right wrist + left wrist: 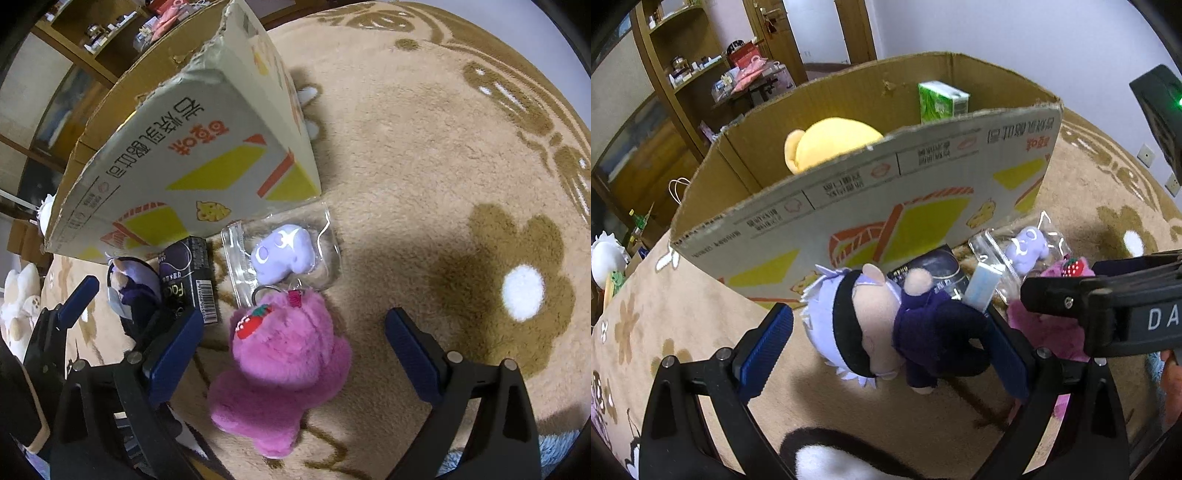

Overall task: Organize soft objects
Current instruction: 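Lower the left tool to the chibi doll while the right tool lowers to the pink bear plush, then close the left gripper on the chibi doll while the right gripper grasps the pink bear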

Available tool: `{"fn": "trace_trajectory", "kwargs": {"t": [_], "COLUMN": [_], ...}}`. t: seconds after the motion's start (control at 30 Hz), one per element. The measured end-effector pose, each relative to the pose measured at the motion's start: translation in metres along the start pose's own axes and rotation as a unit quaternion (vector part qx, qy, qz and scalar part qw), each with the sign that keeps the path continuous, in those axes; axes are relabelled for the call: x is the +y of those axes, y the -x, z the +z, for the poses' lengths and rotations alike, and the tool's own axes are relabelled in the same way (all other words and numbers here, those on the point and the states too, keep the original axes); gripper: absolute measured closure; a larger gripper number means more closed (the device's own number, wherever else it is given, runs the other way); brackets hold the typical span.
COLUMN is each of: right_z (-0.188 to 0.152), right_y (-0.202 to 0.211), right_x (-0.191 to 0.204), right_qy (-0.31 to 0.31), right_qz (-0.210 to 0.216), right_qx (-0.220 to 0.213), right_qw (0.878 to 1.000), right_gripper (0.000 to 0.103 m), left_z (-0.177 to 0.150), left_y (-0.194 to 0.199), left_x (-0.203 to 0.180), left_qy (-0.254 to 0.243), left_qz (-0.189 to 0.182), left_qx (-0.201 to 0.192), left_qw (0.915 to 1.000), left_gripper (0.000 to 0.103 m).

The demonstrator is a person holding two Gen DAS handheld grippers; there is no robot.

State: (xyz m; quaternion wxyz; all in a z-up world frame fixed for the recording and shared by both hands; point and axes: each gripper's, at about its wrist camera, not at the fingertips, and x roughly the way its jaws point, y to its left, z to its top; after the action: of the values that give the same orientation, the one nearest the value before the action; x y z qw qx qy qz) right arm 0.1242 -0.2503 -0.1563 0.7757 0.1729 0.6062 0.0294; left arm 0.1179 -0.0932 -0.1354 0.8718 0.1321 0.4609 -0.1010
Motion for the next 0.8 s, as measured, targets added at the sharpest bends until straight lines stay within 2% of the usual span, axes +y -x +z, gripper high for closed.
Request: {"fn": "trace_trajectory", "kwargs": {"t": [0.13, 0.23, 0.57, 0.6, 0.7, 0.8], "right_z": [0.0, 0.0, -0.001, -0.002, -0.003, -0.008], "right_y": [-0.002, -0.007, -0.012, -0.01, -0.01, -0.012], "right_x": [0.0, 0.003, -0.004, -0.005, -0.005, -0.003], "right_qy": [-0.002, -0.001, 0.005, 0.004, 0.008, 0.016], "right_qz": [-0.002, -0.004, -0.017, -0.019, -0.023, -0.03], "right_qx": [0.003, 0.005, 0.009, 0.01, 0.012, 0.02], "right_qw": [1.0, 1.0, 1.0, 1.0, 1.0, 0.999], "right_gripper": [0.001, 0.001, 0.009, 0.009, 0.009, 0.009], "left_z": [-0.001, 0.001, -0.005, -0.005, -0.005, -0.007], "left_y": [-0.003, -0.006, 0.001, 0.002, 0.01, 0.013], "left_x": [0.001, 0.004, 0.009, 0.011, 0.018, 0.027], "left_qy": [0.001, 0.007, 0.016, 0.018, 0.029, 0.045], "left_qz": [-0.003, -0.012, -0.022, -0.024, -0.037, -0.048], "left_qx": [0.007, 0.015, 0.015, 0.015, 0.012, 0.012], "left_qw": [1.0, 0.9998, 0.9995, 0.9994, 0.9988, 0.9978], "left_gripper": [0.006, 0.013, 0.022, 0.028, 0.037, 0.041]}}
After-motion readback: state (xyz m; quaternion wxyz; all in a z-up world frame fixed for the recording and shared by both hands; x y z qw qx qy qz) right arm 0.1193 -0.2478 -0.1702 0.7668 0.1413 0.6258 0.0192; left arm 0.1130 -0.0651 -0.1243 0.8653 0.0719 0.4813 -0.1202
